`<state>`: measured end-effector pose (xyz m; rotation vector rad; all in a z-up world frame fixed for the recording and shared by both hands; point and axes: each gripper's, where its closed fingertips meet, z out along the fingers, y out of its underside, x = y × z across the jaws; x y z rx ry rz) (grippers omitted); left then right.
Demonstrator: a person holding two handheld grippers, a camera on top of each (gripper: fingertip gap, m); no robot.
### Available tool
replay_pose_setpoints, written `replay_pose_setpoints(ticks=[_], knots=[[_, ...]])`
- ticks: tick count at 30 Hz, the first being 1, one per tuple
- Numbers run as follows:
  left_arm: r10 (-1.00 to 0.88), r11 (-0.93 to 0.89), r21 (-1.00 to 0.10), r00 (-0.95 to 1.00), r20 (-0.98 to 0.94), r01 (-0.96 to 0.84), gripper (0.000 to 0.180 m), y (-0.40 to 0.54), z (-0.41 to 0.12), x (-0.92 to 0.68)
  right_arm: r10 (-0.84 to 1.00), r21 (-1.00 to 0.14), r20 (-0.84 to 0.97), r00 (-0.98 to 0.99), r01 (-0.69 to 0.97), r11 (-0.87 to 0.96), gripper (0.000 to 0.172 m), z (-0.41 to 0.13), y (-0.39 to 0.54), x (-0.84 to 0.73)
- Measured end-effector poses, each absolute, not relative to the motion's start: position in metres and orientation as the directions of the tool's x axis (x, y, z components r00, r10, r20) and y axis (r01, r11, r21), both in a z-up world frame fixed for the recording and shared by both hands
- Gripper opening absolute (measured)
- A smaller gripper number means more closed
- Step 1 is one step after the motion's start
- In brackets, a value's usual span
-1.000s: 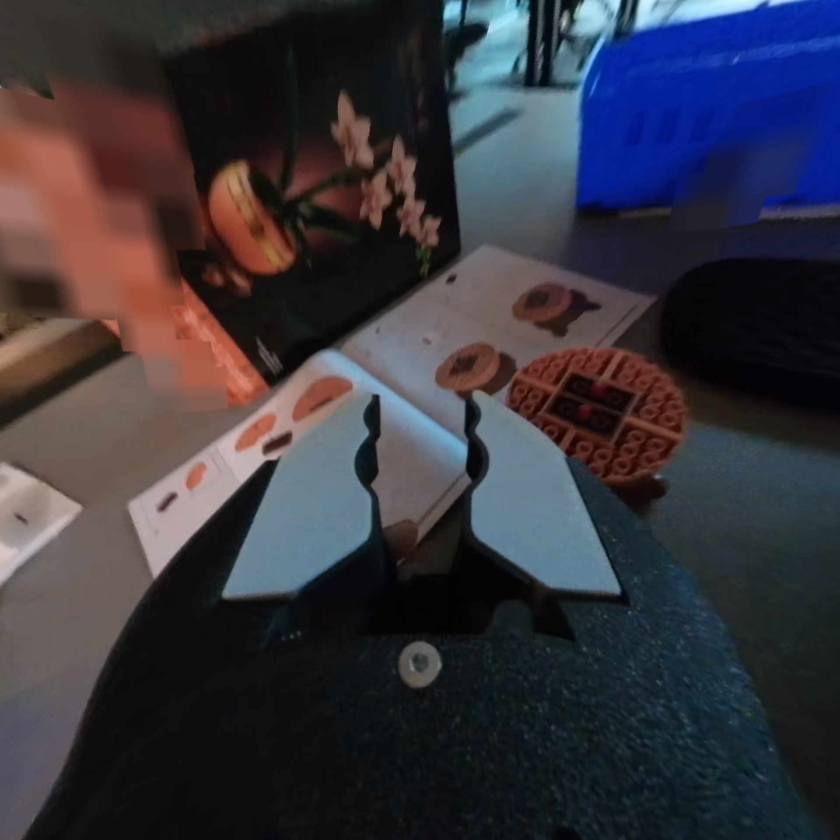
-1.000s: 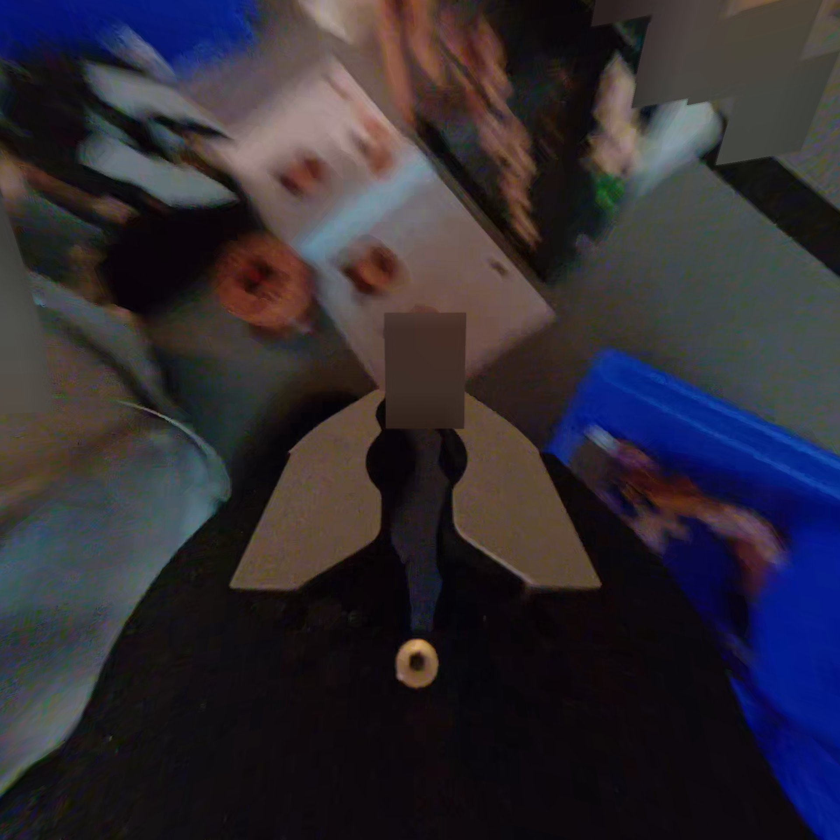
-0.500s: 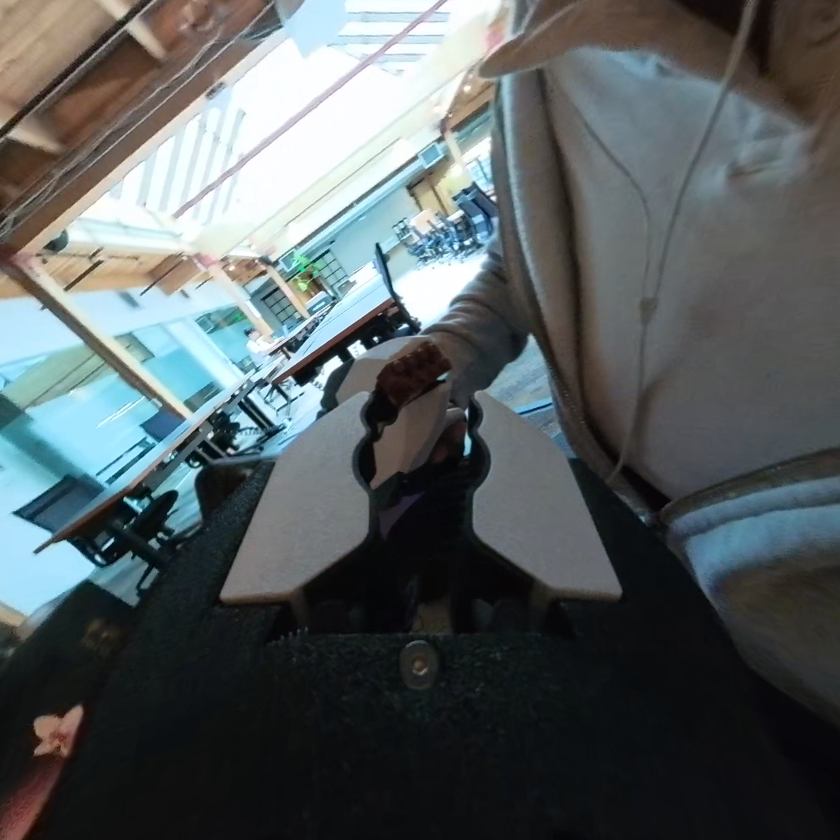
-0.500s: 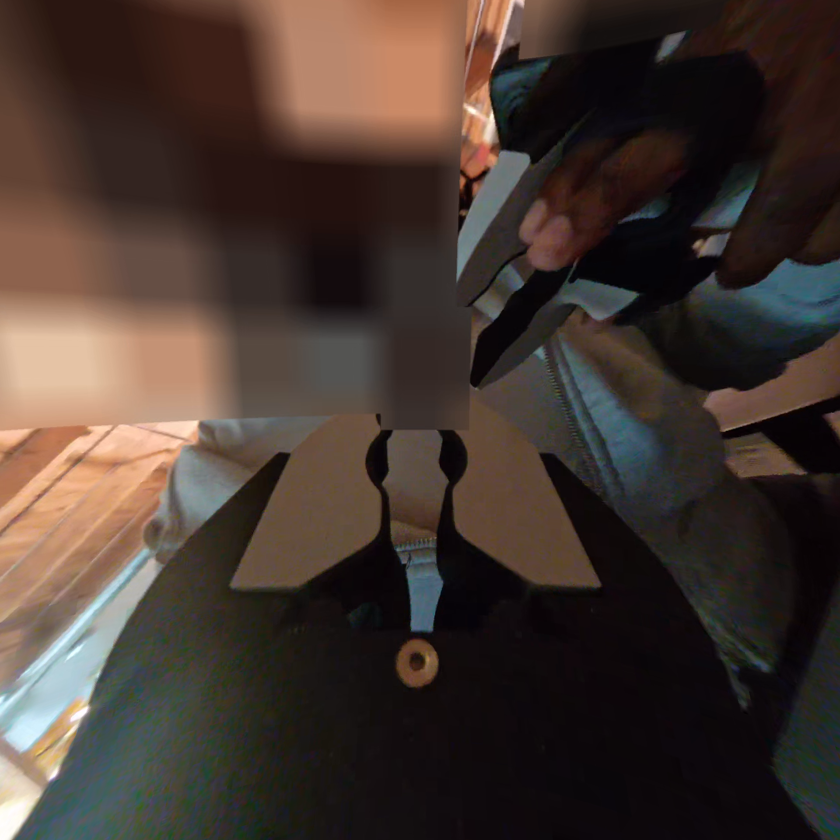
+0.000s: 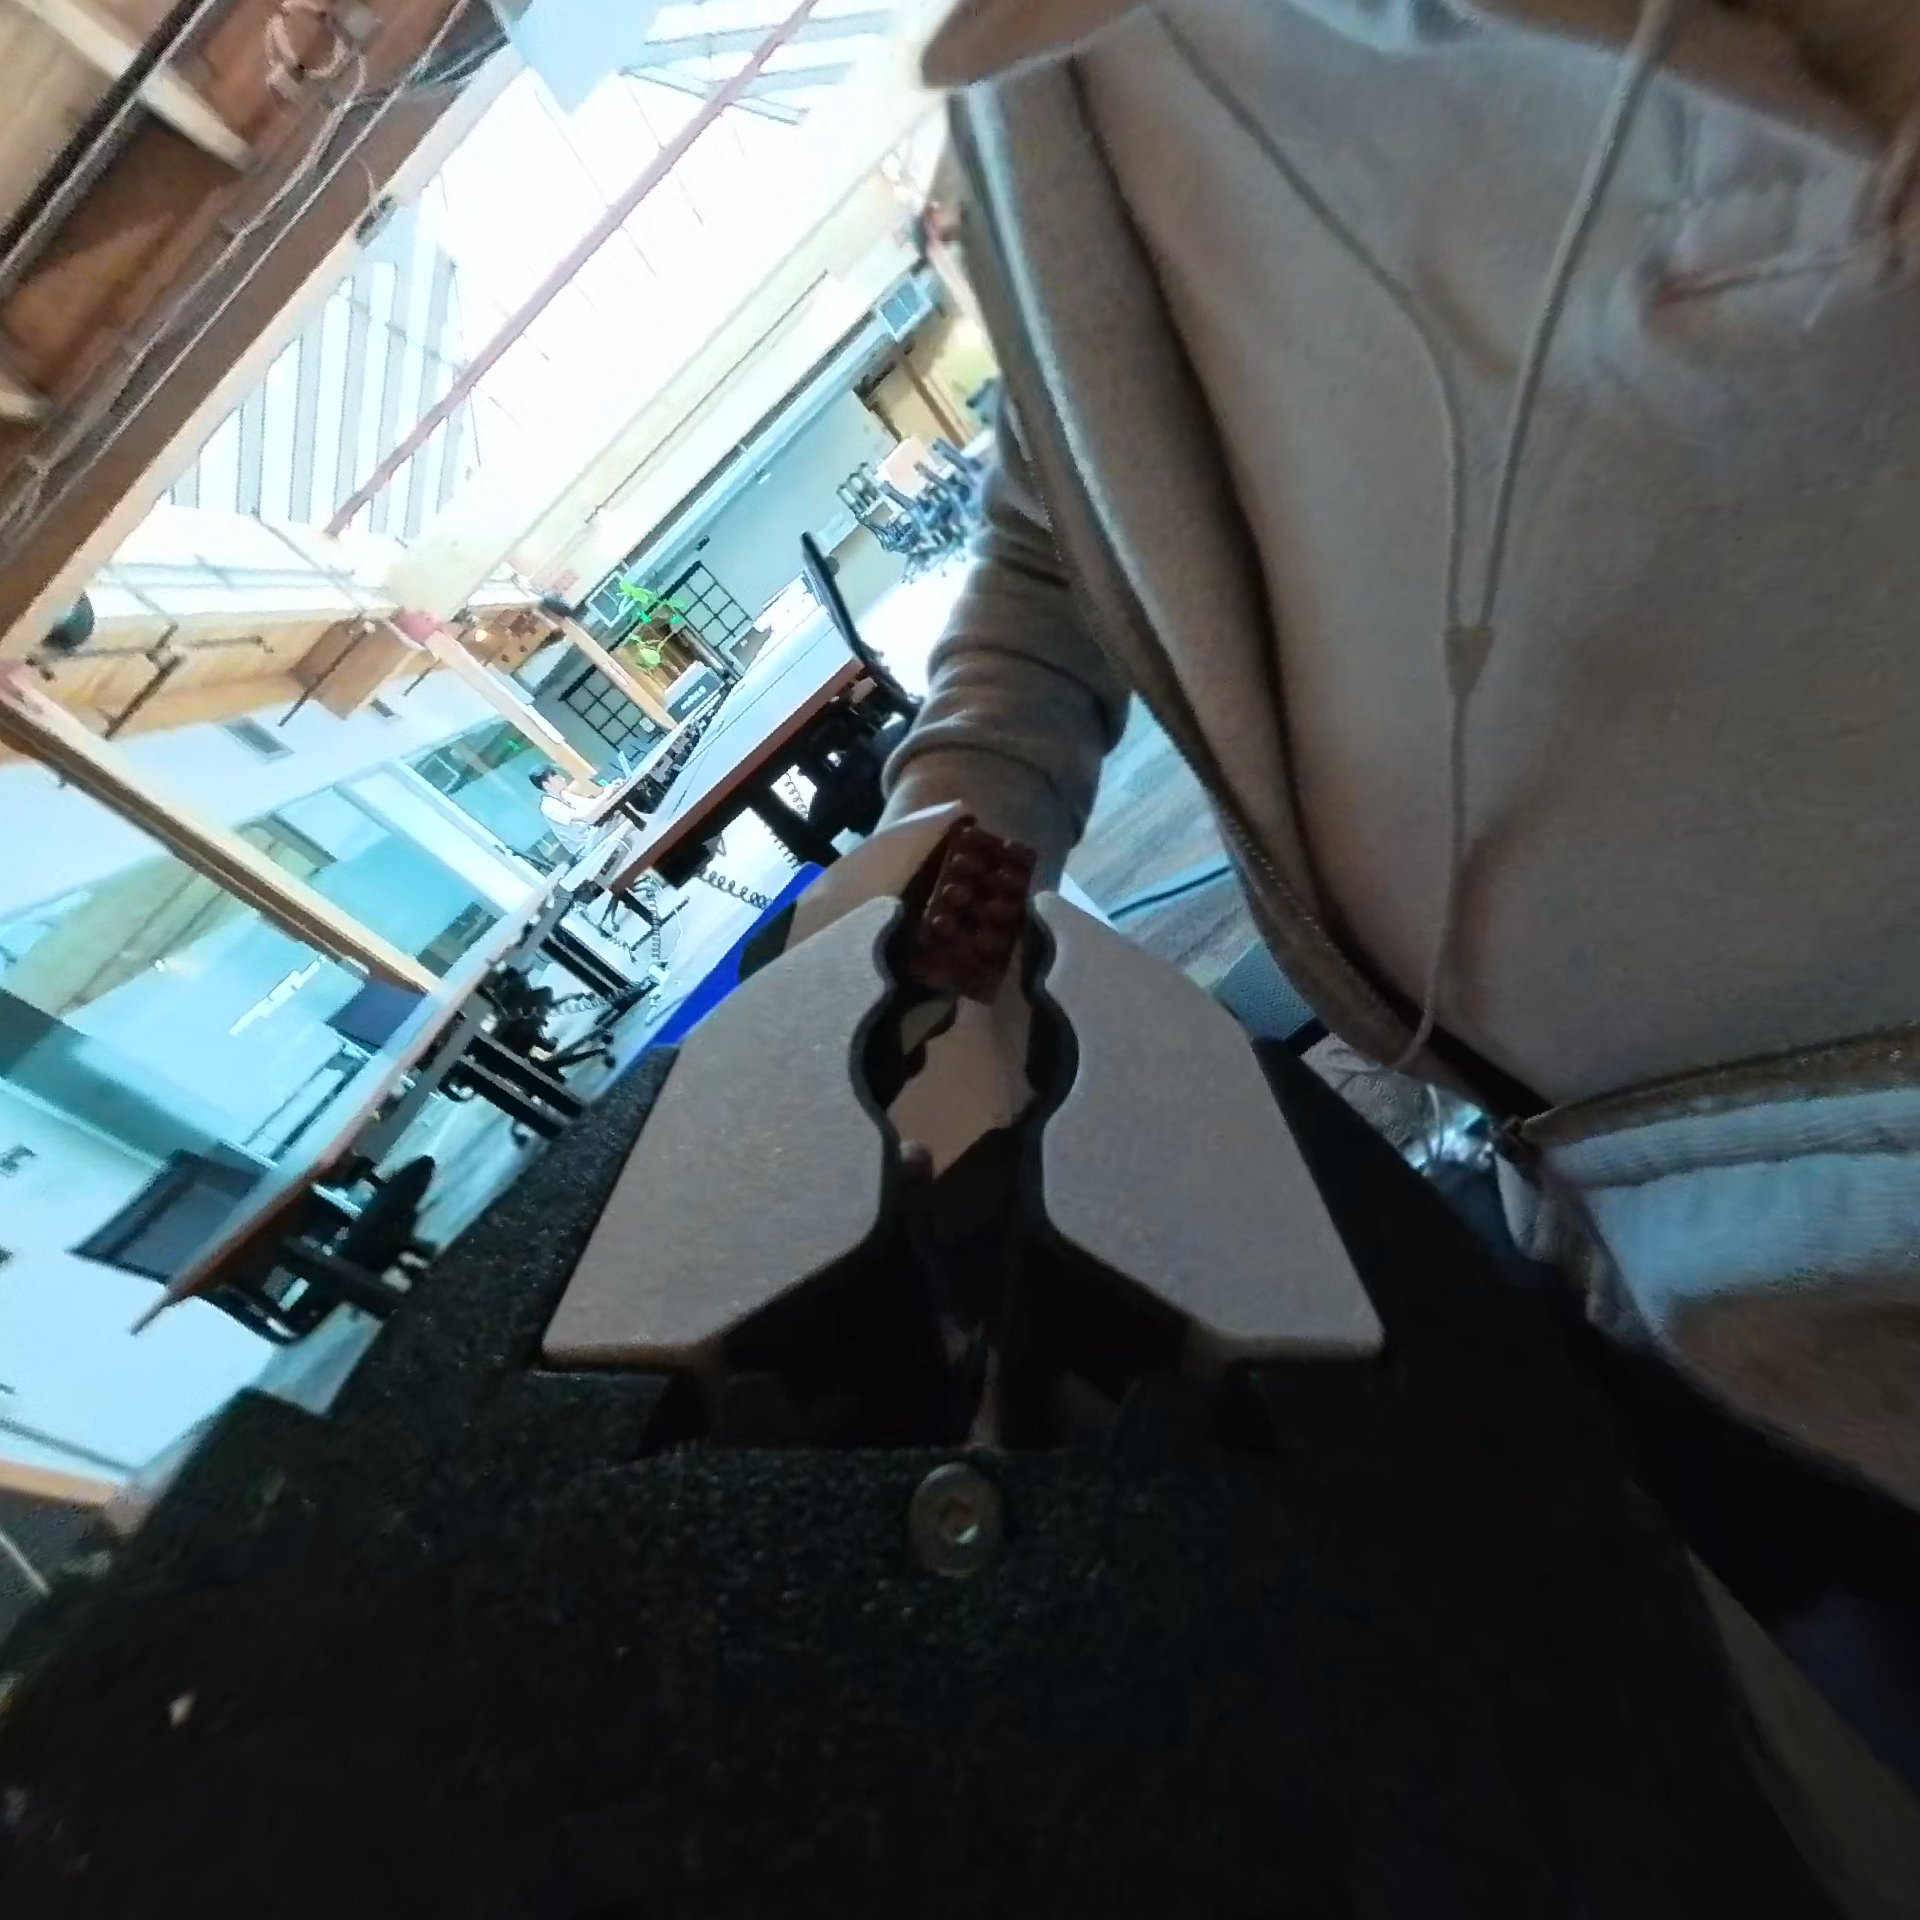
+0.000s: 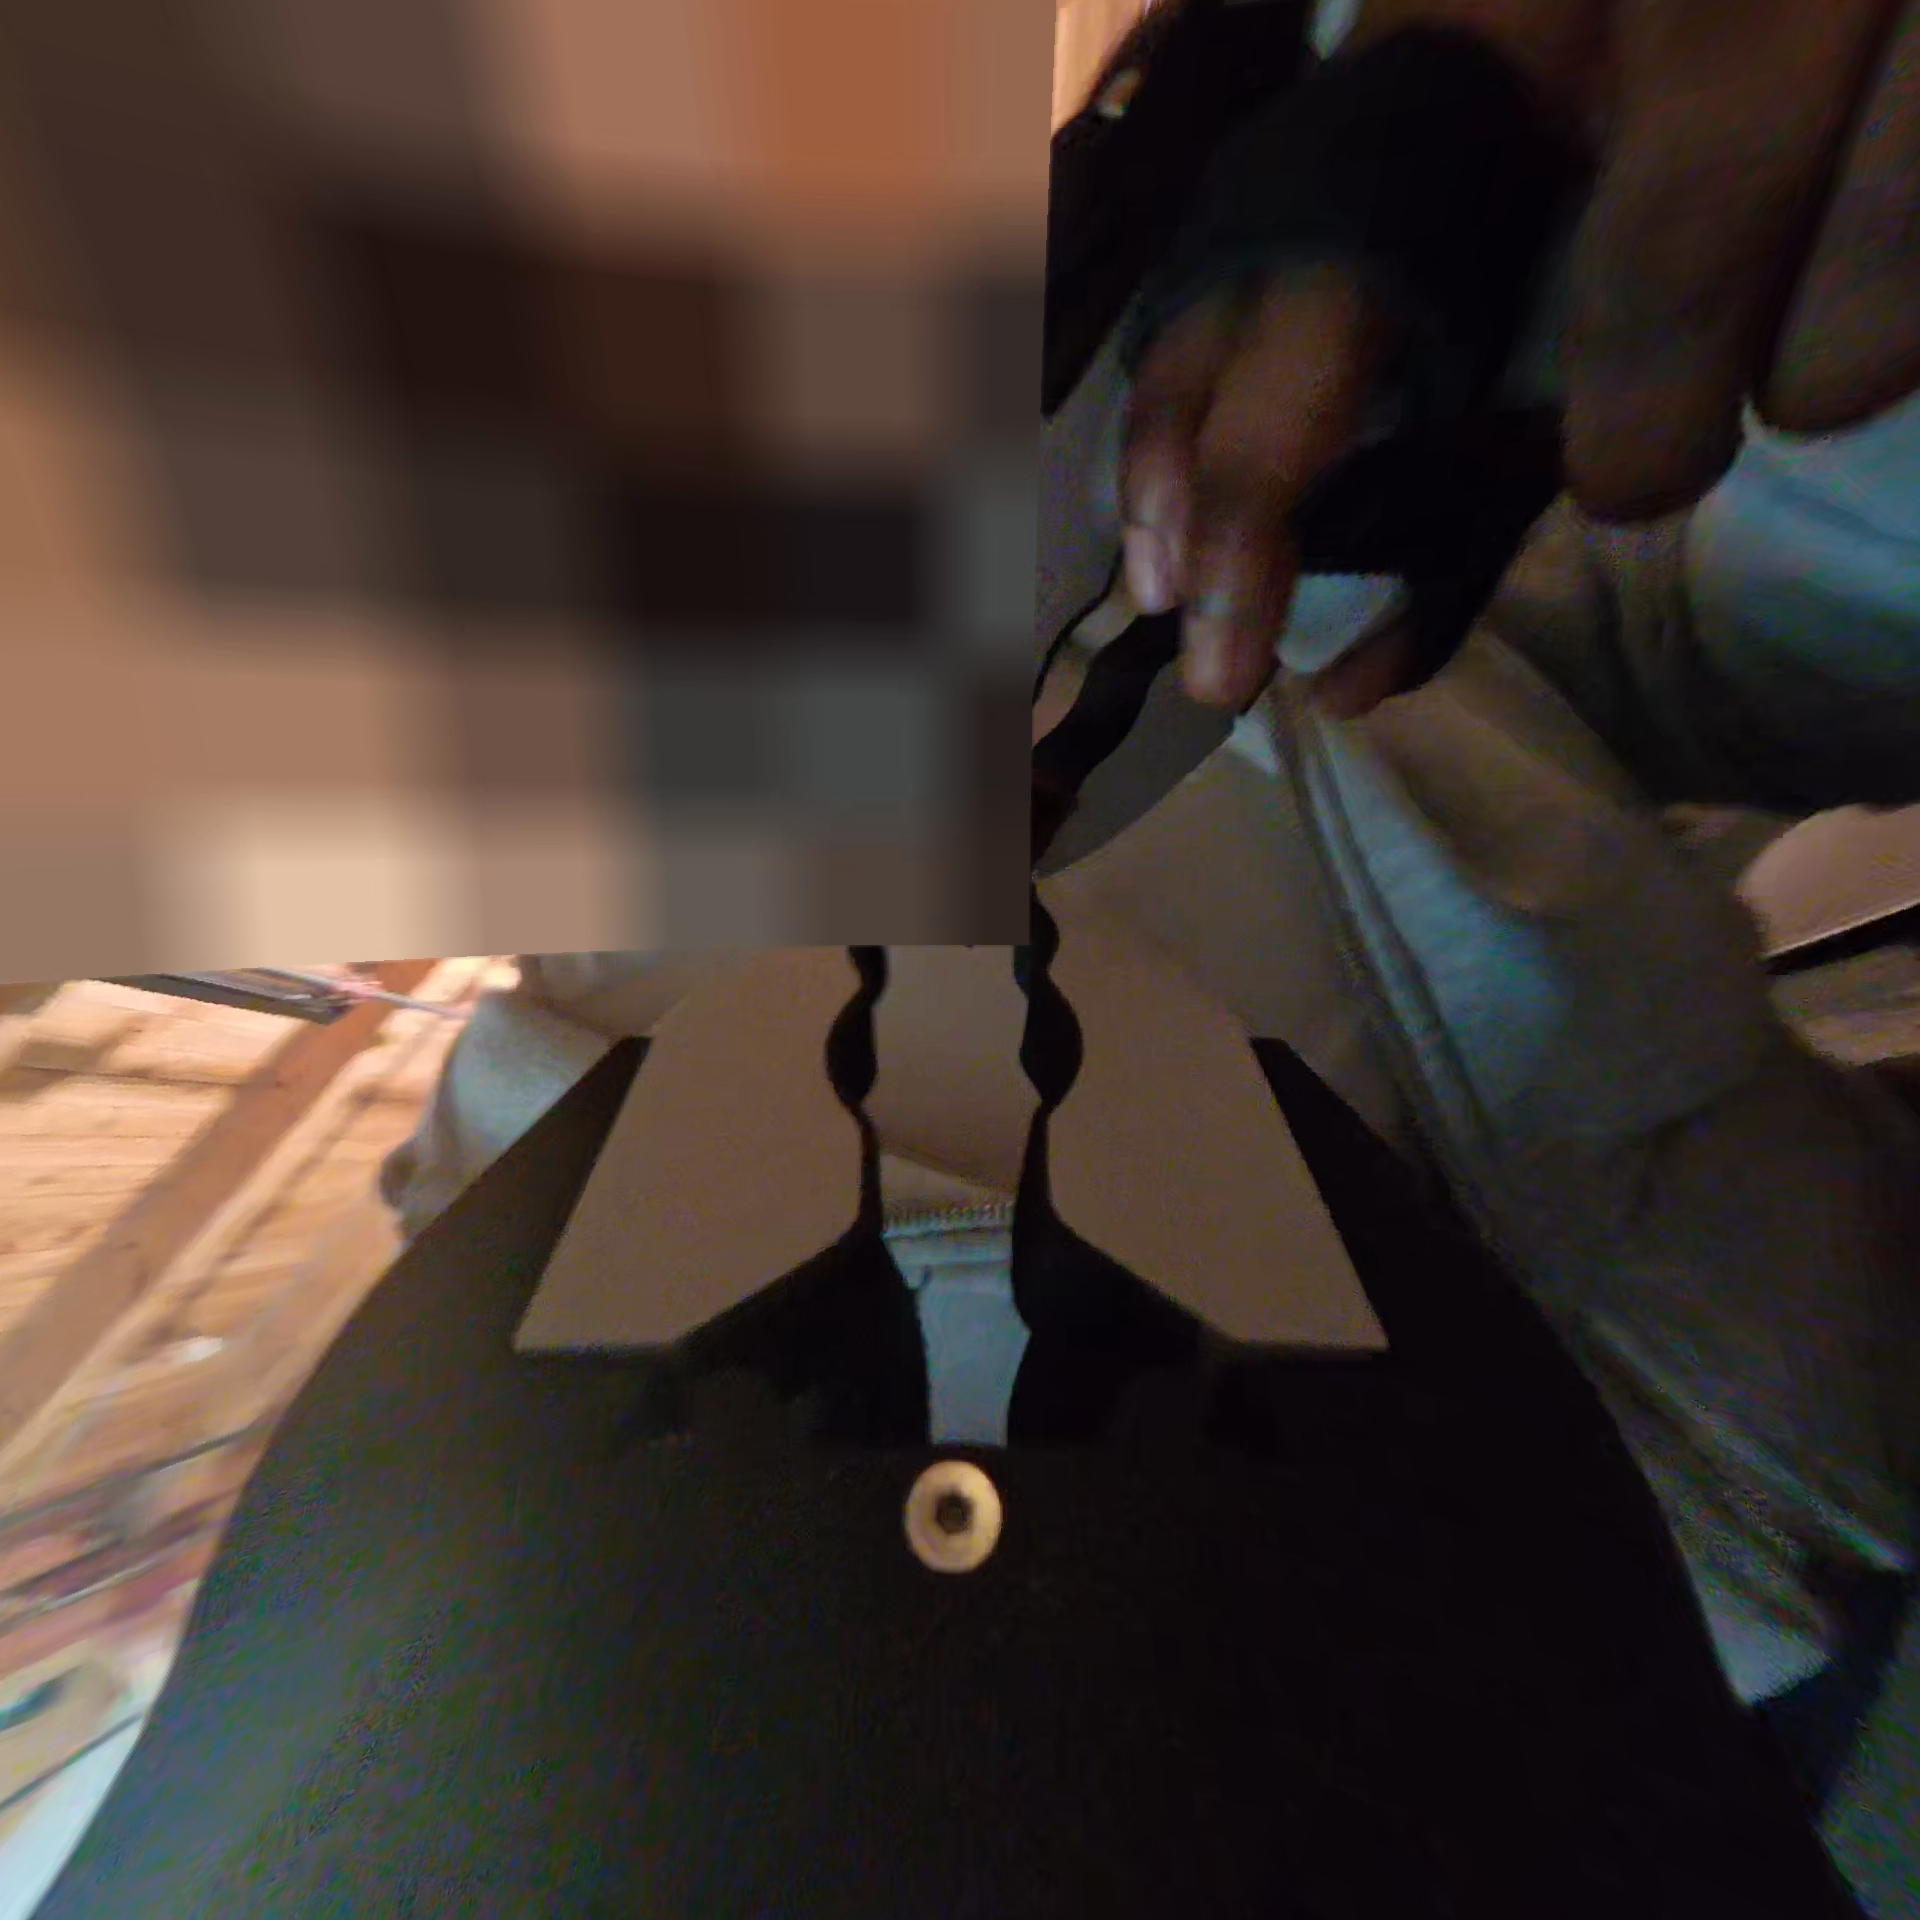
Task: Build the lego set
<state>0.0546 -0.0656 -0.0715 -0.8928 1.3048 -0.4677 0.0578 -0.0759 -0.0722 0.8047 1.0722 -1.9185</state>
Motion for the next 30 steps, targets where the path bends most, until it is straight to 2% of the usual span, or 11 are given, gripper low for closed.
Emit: replay_pose_setpoints(ticks=[2, 4, 7, 9, 10, 11, 12, 15, 22, 26, 30], knots=[[-0.775, 0.527, -0.837, 0.319, -0.545, -0.149, 0.018, -0.054, -0.068, 0.045, -0.192, -0.473, -0.796, -0.574, 0.788, -0.395, 0.046, -0.073, -0.067, 0.052], [-0.783, 0.423, -0.899, 0.453, -0.426, -0.113, 0.018, -0.037, -0.063, 0.03, 0.125, -0.645, -0.747, -0.652, 0.668, -0.371, 0.06, -0.089, -0.058, 0.045], [-0.763, 0.182, -0.979, 0.614, -0.202, -0.096, 0.017, -0.015, -0.076, 0.009, 0.713, -0.944, -0.316, -0.626, 0.281, -0.172, 0.07, -0.094, -0.019, 0.023], [-0.732, 0.018, -0.997, 0.678, -0.063, -0.073, 0.017, -0.009, -0.091, -0.001, 0.89, -0.998, -0.032, -0.454, 0.068, -0.001, 0.081, -0.076, 0.003, 0.018], [-0.717, -0.059, -0.996, 0.697, -0.007, -0.07, 0.018, -0.008, -0.1, -0.004, 0.93, -0.995, 0.066, -0.363, 0.047, 0.089, 0.072, -0.072, 0.011, 0.016], [-0.701, -0.118, -0.989, 0.713, 0.019, -0.09, 0.018, -0.007, -0.109, -0.006, 0.935, -0.98, 0.137, -0.328, 0.092, 0.175, 0.045, -0.076, 0.011, 0.016], [-0.682, -0.148, -0.98, 0.731, 0.006, -0.13, 0.018, -0.006, -0.117, -0.008, 0.913, -0.954, 0.177, -0.367, 0.164, 0.251, 0.028, -0.084, 0.002, 0.015], [-0.675, -0.196, -0.941, 0.734, -0.076, -0.277, 0.018, -0.01, -0.134, -0.007, 0.847, -0.801, 0.141, -0.513, 0.443, 0.402, 0.035, -0.12, -0.016, 0.014], [-0.705, -0.213, -0.887, 0.693, -0.152, -0.411, 0.018, -0.014, -0.145, 0.002, 0.743, -0.547, 0.19, -0.642, 0.559, 0.623, 0.03, -0.149, -0.017, 0.004], [-0.713, -0.206, -0.881, 0.682, -0.162, -0.425, 0.018, -0.014, -0.146, 0.002, 0.733, -0.519, 0.214, -0.645, 0.561, 0.645, 0.016, -0.153, -0.016, -0.001], [-0.737, -0.156, -0.898, 0.654, -0.172, -0.412, 0.019, -0.019, -0.142, 0.003, 0.755, -0.607, 0.127, -0.643, 0.552, 0.572, 0.015, -0.148, -0.02, 0.003]])
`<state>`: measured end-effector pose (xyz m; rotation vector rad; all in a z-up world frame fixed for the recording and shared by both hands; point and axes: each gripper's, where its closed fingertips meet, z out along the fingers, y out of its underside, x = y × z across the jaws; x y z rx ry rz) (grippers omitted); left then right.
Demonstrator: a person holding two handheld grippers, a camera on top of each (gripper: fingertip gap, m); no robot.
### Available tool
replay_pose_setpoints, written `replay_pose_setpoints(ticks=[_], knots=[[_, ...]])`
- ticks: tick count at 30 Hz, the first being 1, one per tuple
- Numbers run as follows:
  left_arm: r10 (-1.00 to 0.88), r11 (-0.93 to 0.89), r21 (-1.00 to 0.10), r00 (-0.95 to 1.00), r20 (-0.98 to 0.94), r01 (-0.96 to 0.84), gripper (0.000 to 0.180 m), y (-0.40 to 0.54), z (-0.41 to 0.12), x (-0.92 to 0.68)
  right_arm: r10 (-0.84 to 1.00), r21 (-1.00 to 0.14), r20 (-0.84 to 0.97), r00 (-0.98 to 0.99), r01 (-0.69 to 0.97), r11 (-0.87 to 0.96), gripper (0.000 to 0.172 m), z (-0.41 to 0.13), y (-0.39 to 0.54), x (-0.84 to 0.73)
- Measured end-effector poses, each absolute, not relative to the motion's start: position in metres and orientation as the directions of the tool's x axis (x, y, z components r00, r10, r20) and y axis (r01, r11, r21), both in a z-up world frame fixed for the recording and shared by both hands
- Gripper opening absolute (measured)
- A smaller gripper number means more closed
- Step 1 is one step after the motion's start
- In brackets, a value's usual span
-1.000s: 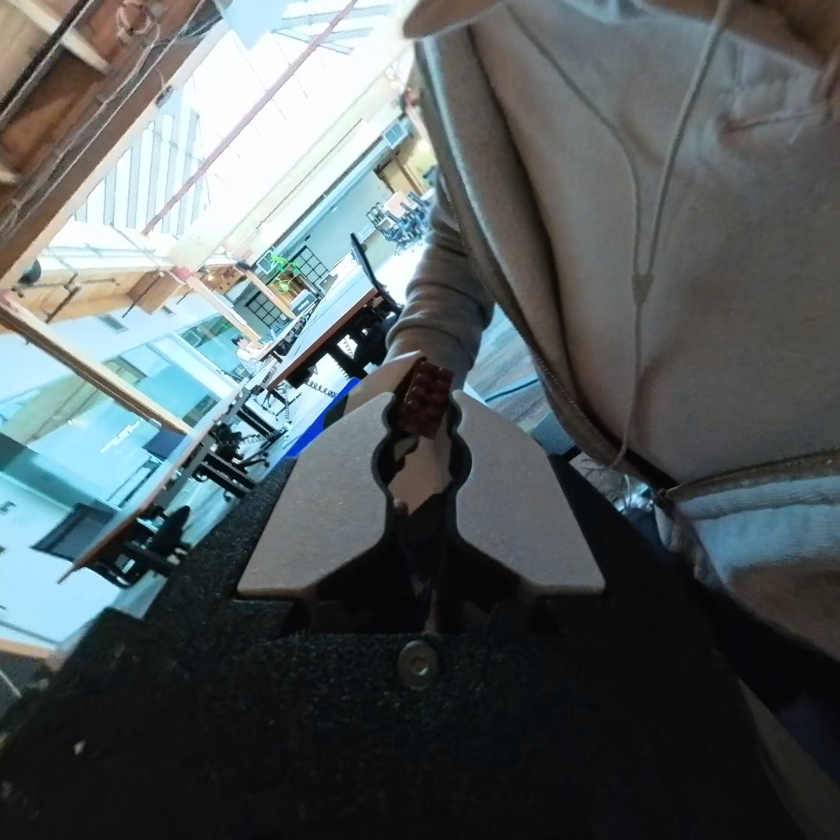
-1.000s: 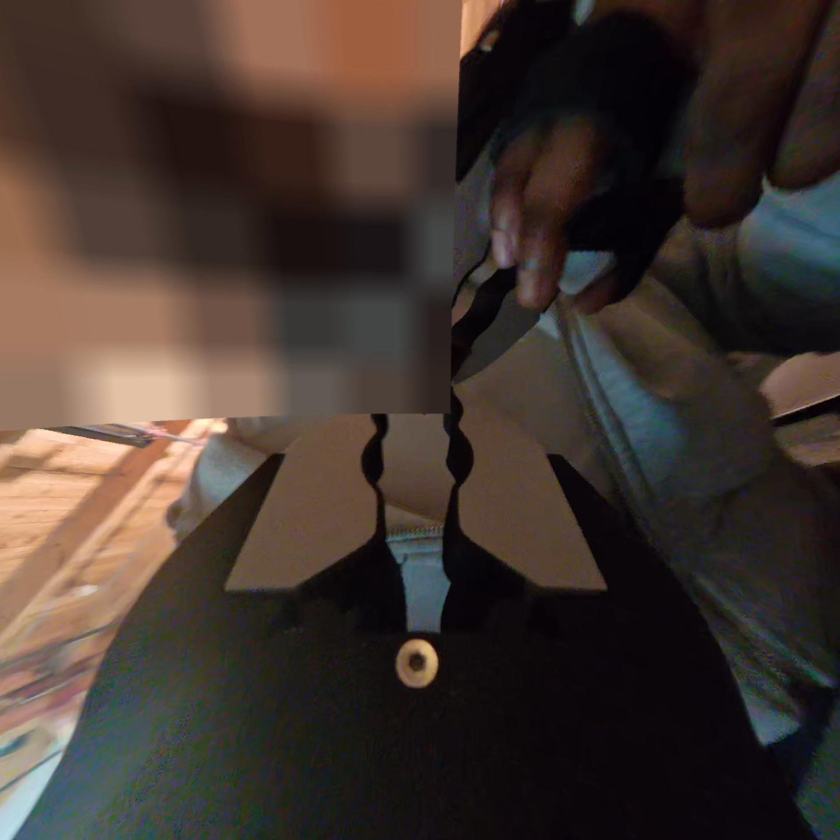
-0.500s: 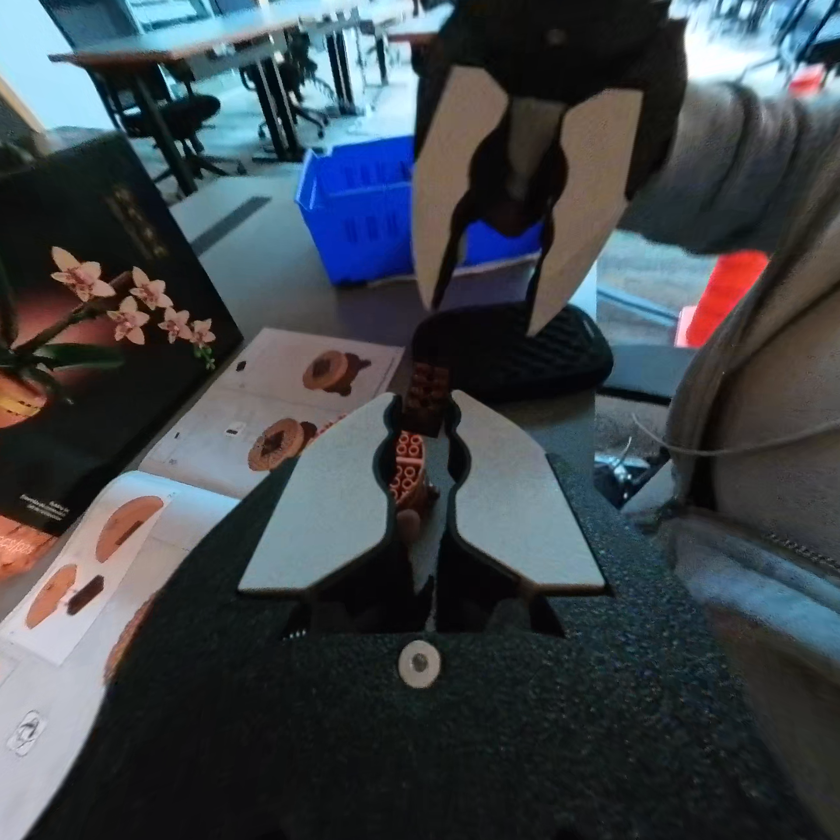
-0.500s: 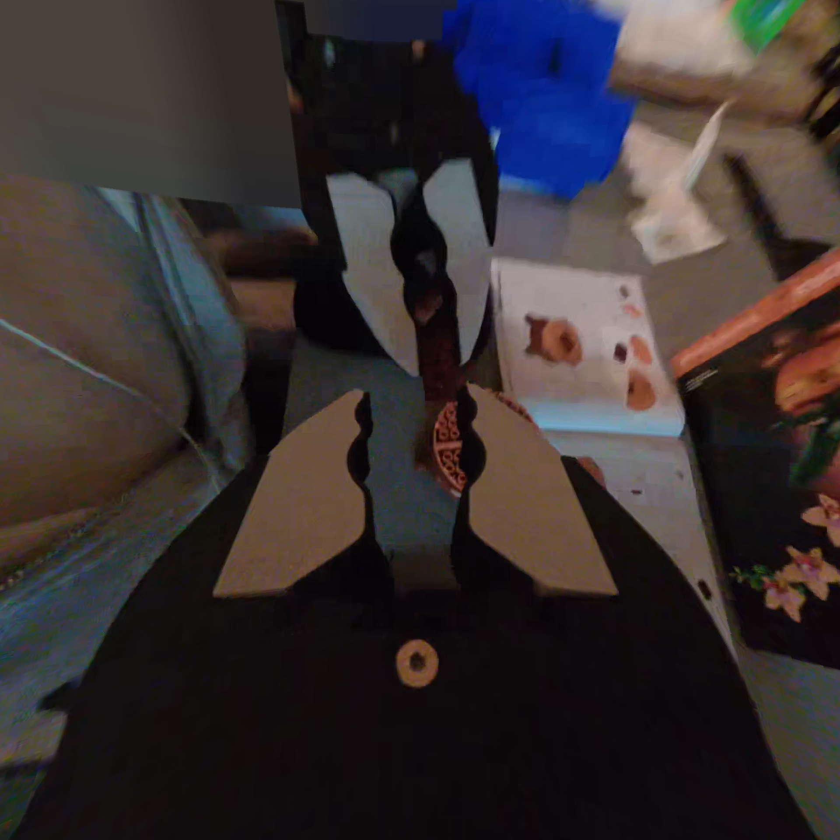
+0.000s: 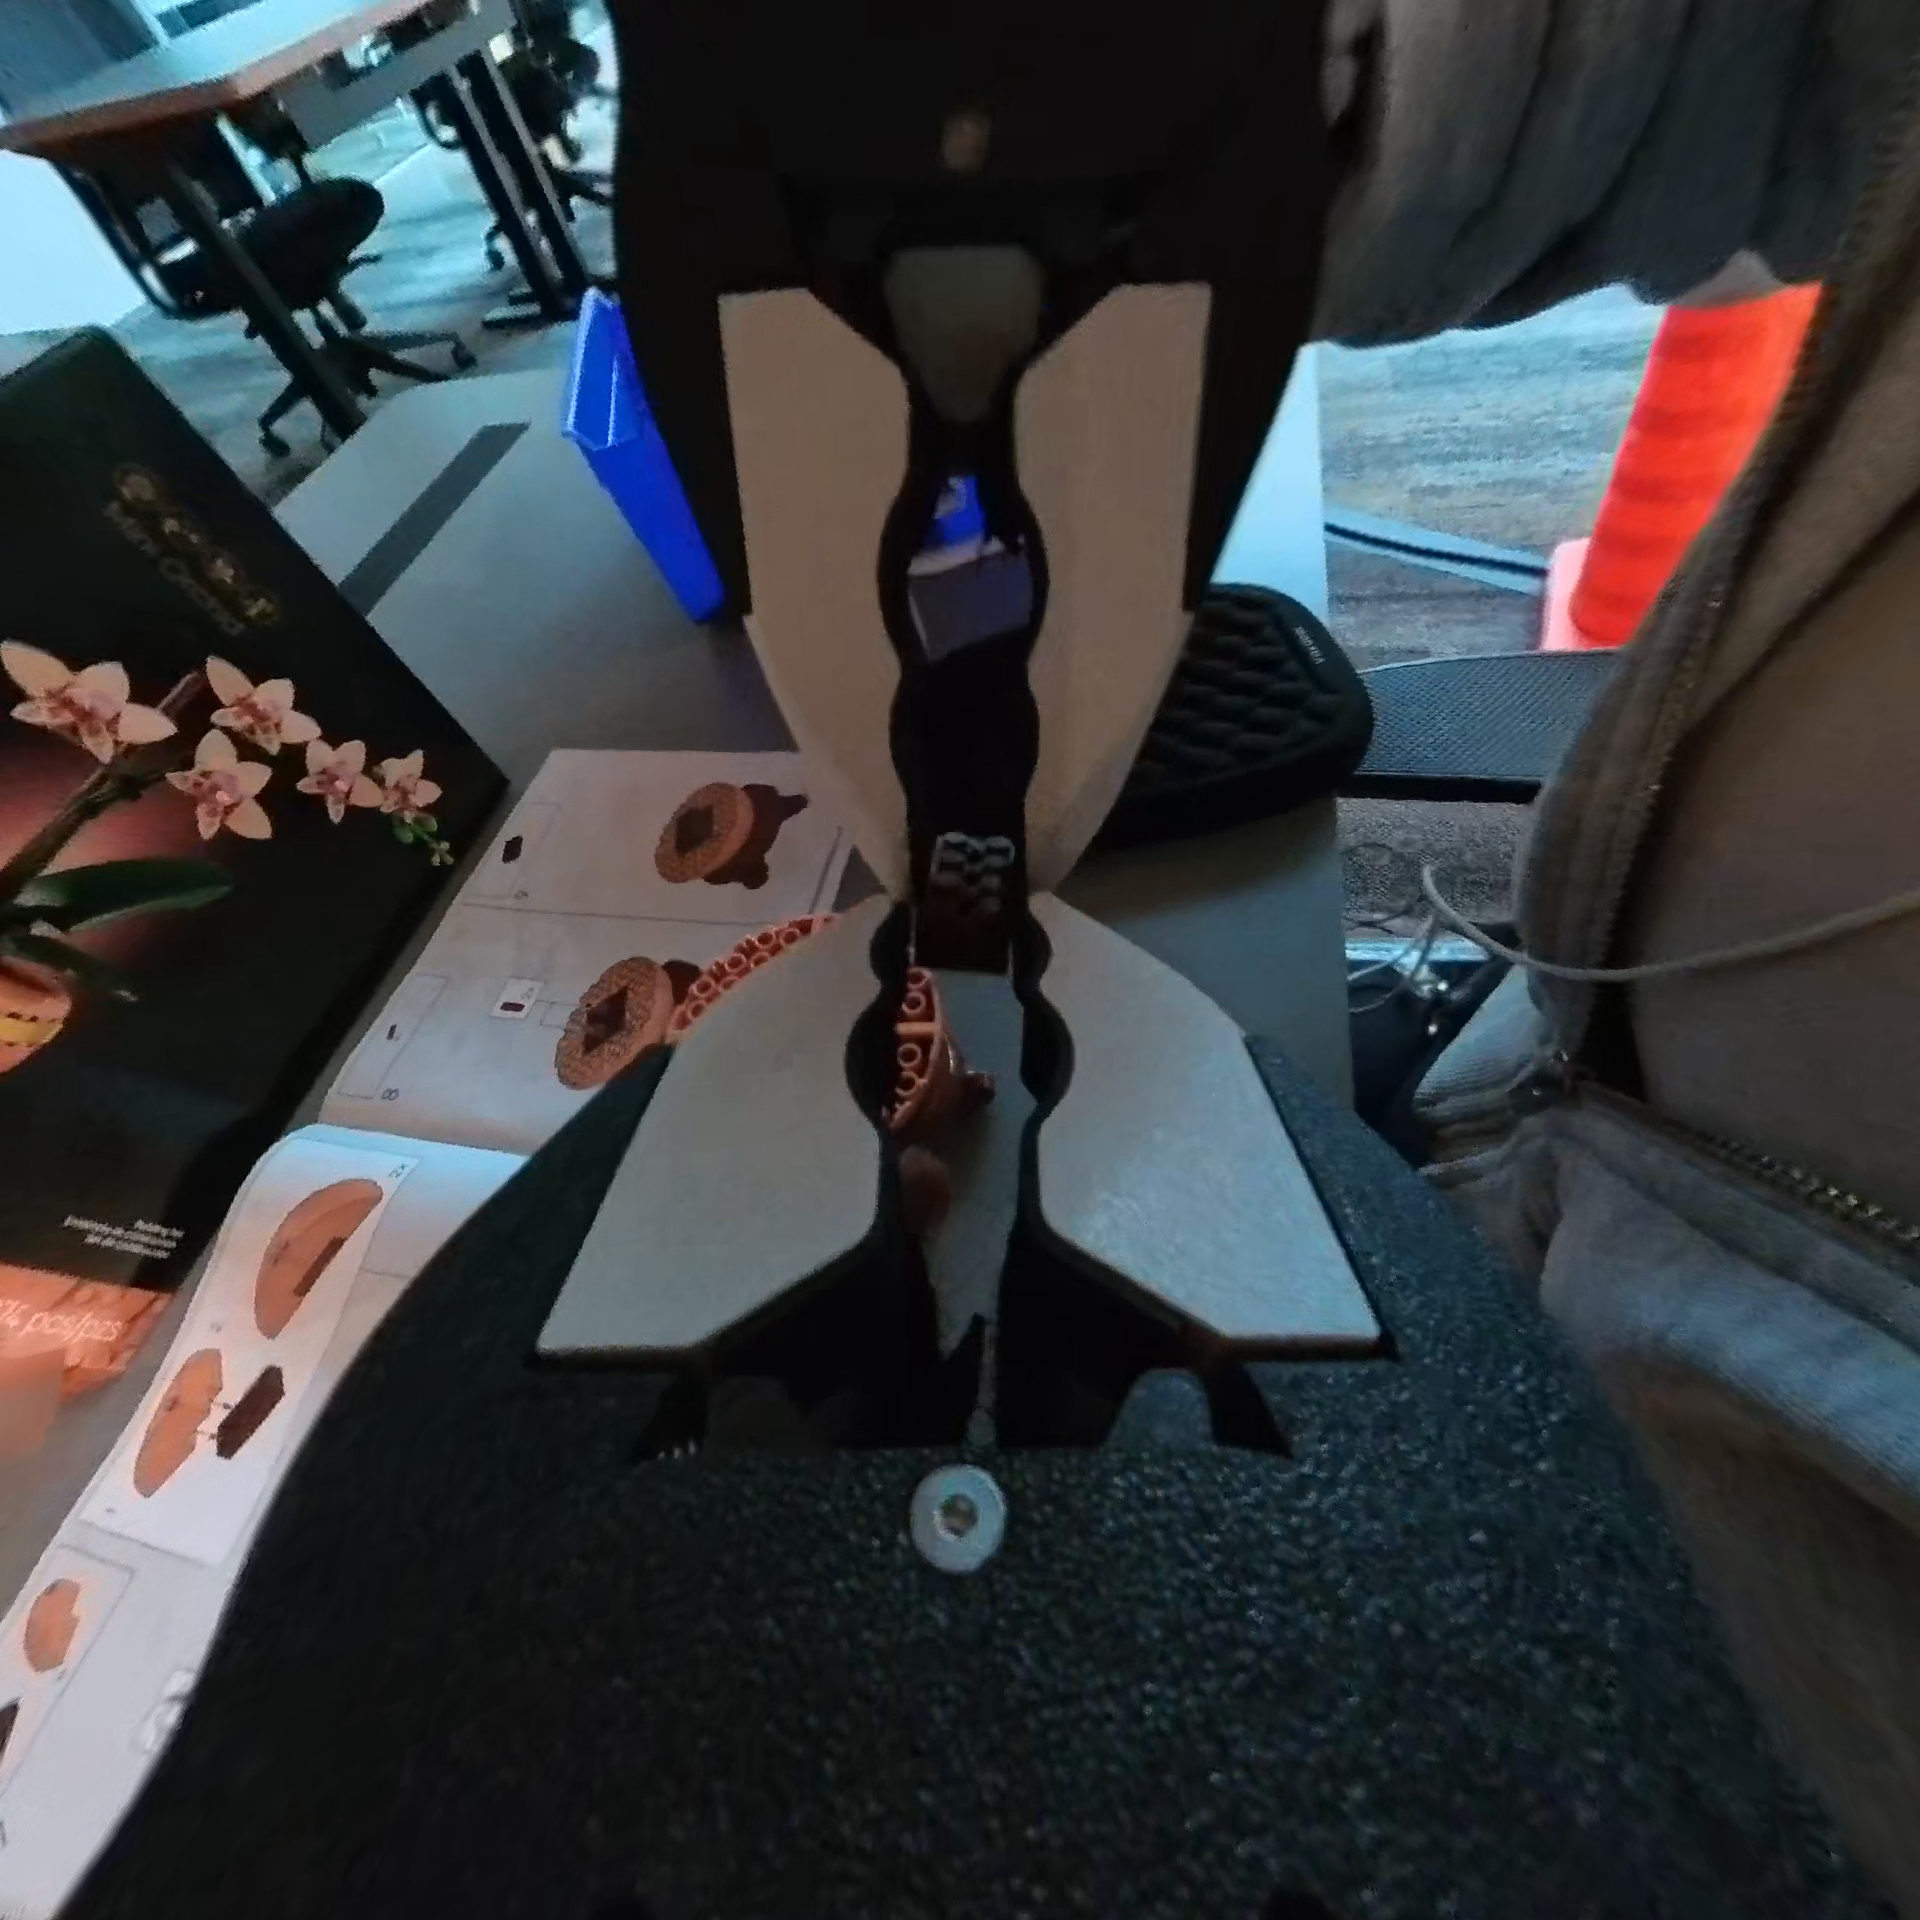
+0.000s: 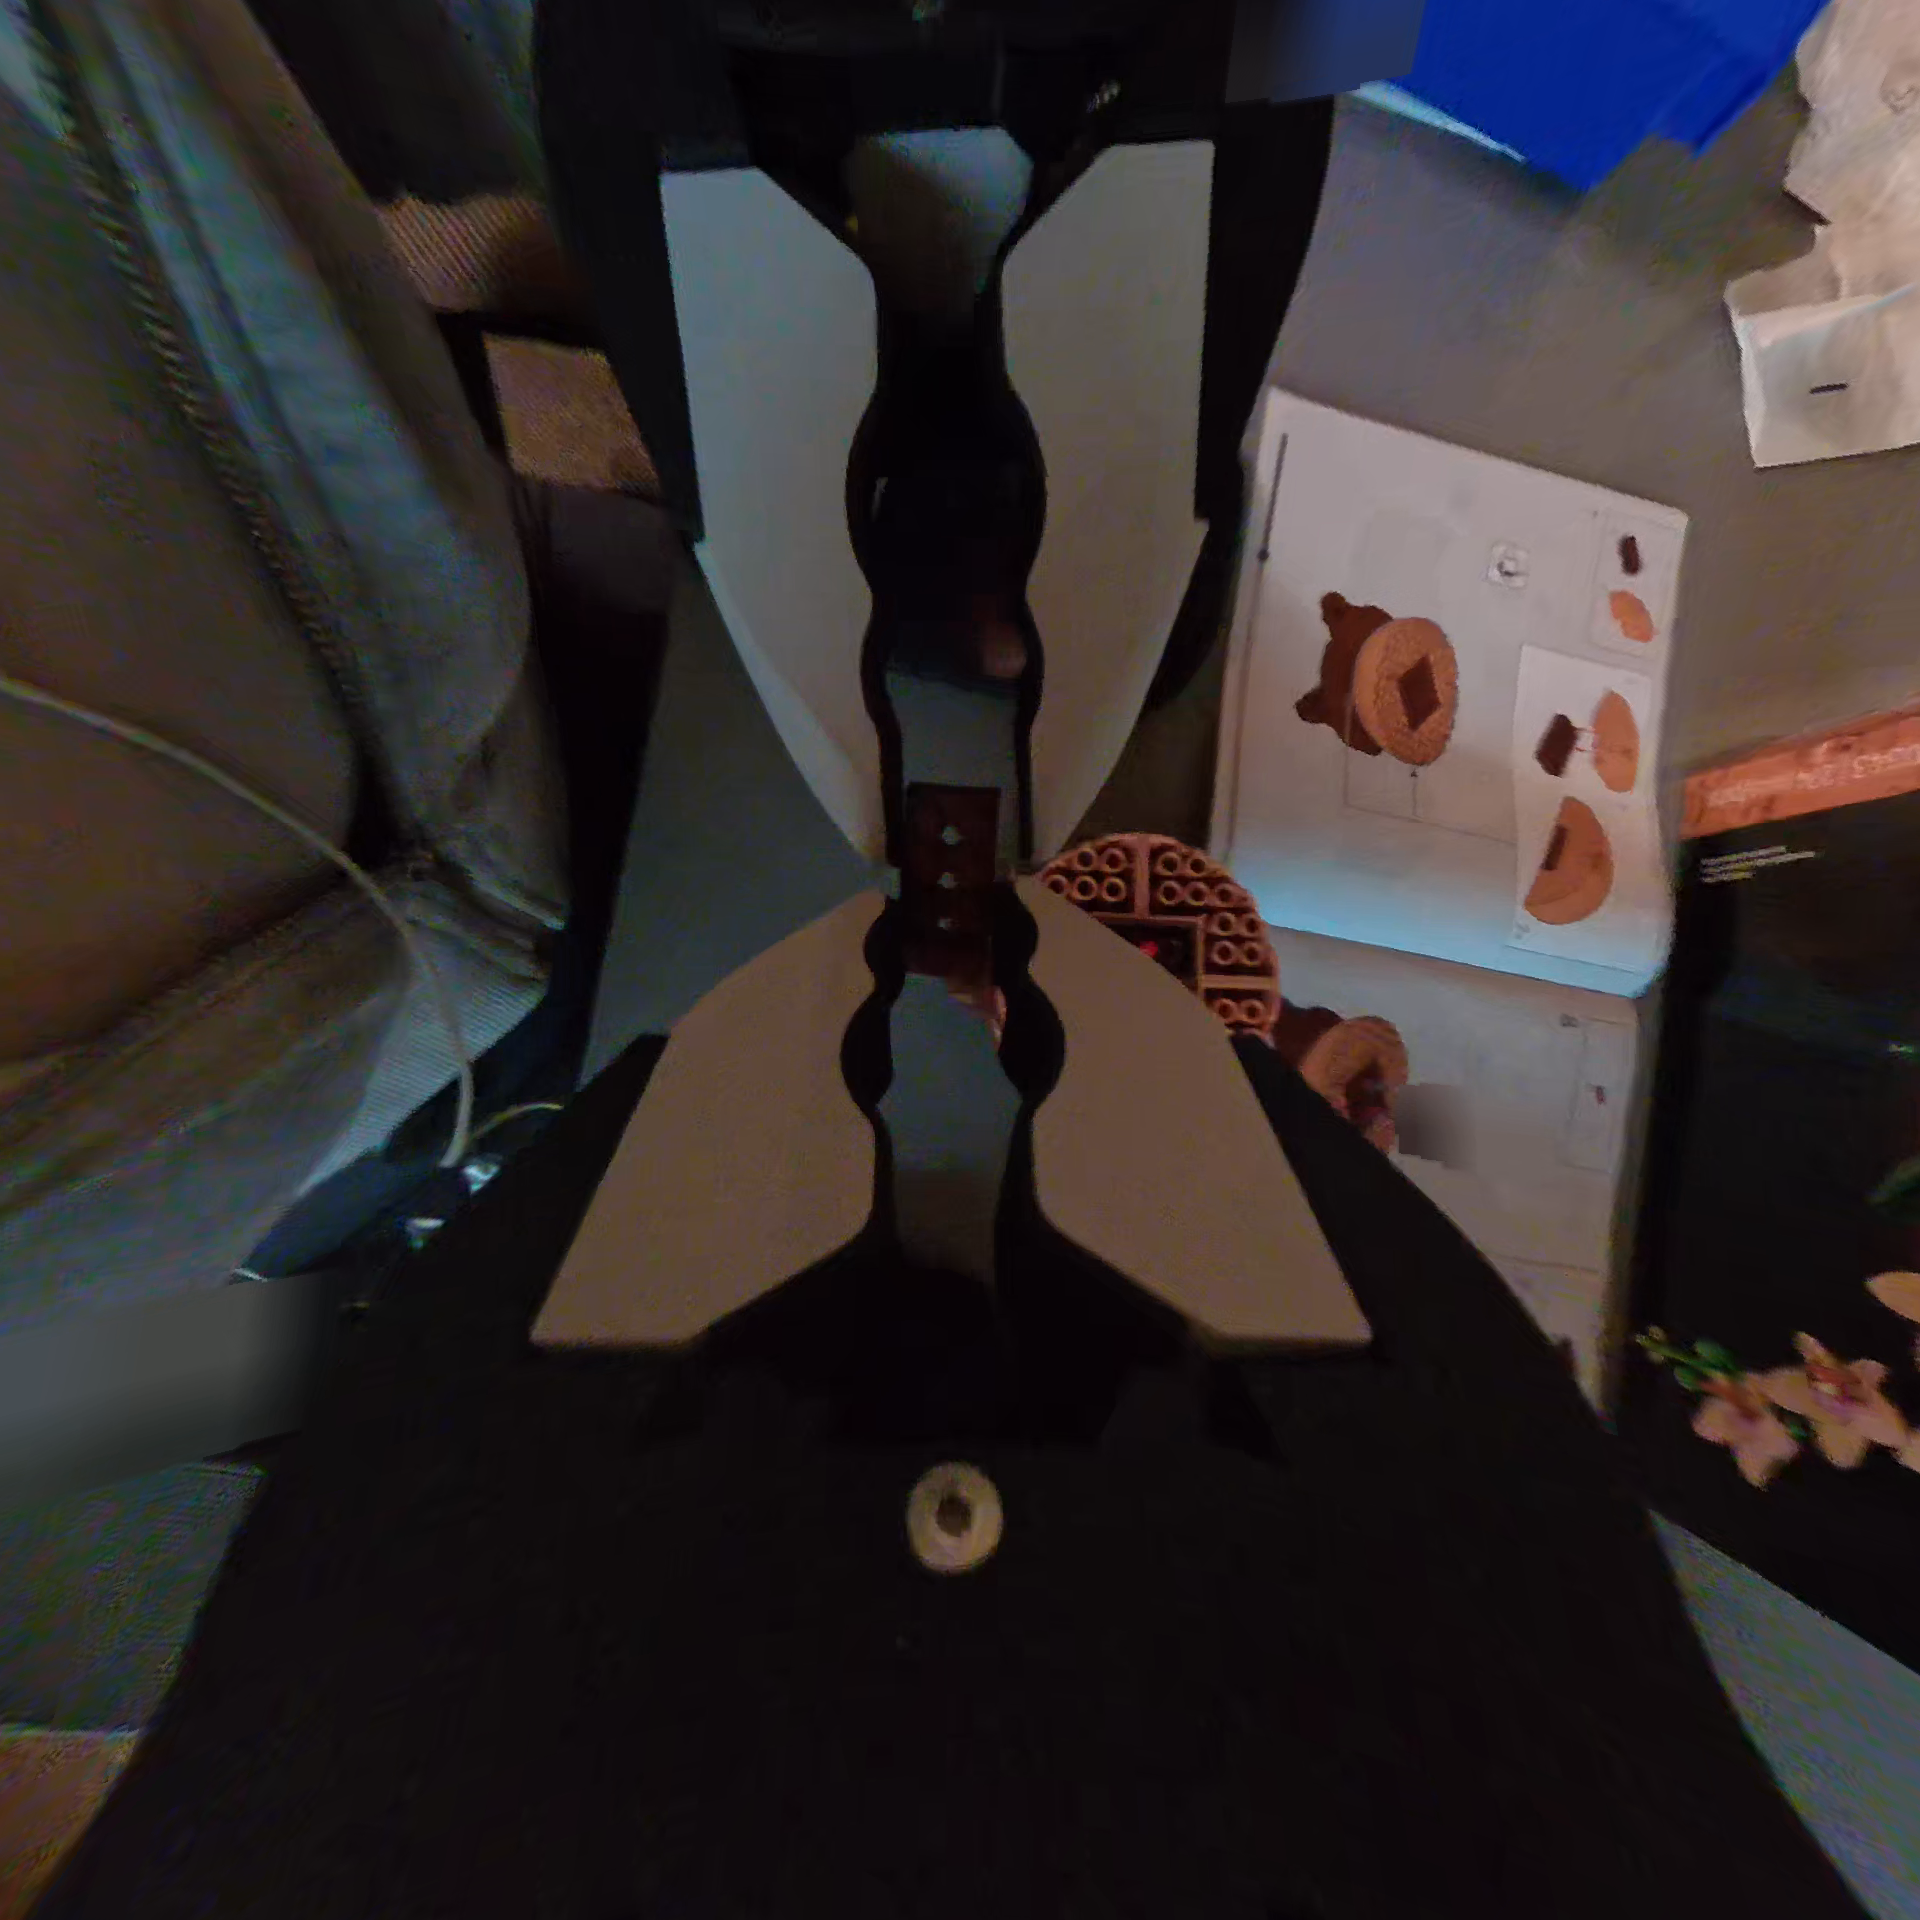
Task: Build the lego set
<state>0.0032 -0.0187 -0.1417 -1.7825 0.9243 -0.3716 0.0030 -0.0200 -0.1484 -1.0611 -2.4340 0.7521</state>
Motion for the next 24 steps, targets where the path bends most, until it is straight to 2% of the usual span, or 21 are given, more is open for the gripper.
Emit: replay_pose_setpoints(ticks=[1, 4, 9, 24], knots=[[-0.744, -0.134, -0.897, 0.641, -0.19, -0.421, 0.023, -0.021, -0.142, 0.003, 0.764, -0.635, 0.09, -0.639, 0.554, 0.538, 0.015, -0.147, -0.021, 0.004], [-0.761, -0.071, -0.911, 0.613, -0.214, -0.406, 0.018, -0.026, -0.139, 0.008, 0.768, -0.677, 0.018, -0.641, 0.557, 0.481, 0.015, -0.147, -0.028, 0.009], [-0.783, -0.123, -0.927, 0.608, -0.128, -0.355, 0.017, -0.031, -0.151, 0.011, 0.773, -0.651, 0.031, -0.634, 0.574, 0.497, 0.016, -0.159, -0.033, 0.012], [-0.822, -0.16, -0.93, 0.566, -0.059, -0.33, 0.02, -0.025, -0.164, 0.03, 0.827, -0.669, 0.03, -0.561, 0.604, 0.434, 0.015, -0.172, -0.026, 0.029]])
